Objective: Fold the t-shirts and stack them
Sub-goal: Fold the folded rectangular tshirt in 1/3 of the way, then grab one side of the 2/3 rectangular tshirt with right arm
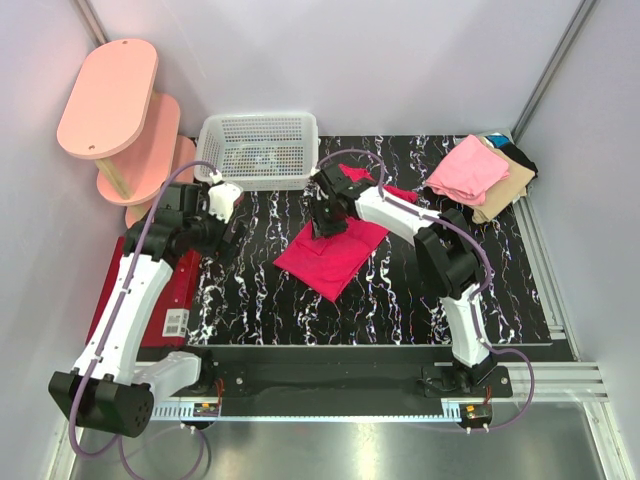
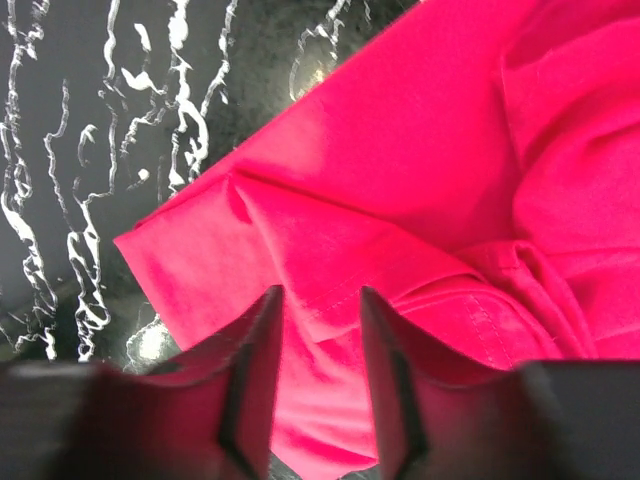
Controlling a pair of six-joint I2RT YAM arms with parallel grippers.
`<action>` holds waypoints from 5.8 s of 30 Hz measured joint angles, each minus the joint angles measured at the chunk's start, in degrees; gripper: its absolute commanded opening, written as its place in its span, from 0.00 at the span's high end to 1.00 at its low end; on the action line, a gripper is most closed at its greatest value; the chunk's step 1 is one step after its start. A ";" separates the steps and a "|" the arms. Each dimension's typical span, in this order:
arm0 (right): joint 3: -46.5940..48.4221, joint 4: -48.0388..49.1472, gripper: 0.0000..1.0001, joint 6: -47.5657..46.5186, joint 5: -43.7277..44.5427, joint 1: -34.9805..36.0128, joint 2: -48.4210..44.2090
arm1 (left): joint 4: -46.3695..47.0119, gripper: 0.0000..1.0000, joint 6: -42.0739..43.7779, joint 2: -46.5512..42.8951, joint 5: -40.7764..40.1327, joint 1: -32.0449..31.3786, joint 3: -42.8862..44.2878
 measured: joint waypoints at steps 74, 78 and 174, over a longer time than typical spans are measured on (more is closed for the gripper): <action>28.22 -8.44 0.33 -3.58 11.15 -8.72 15.02 | -0.26 0.01 2.10 -2.01 -0.39 1.92 -3.10; 22.47 -8.70 0.42 -5.25 14.82 -7.37 12.52 | -0.26 0.01 2.10 -2.43 -0.39 1.92 -3.10; -0.81 -5.35 1.00 -13.60 64.26 31.45 12.31 | -3.32 0.01 4.44 -2.38 9.51 22.51 -2.64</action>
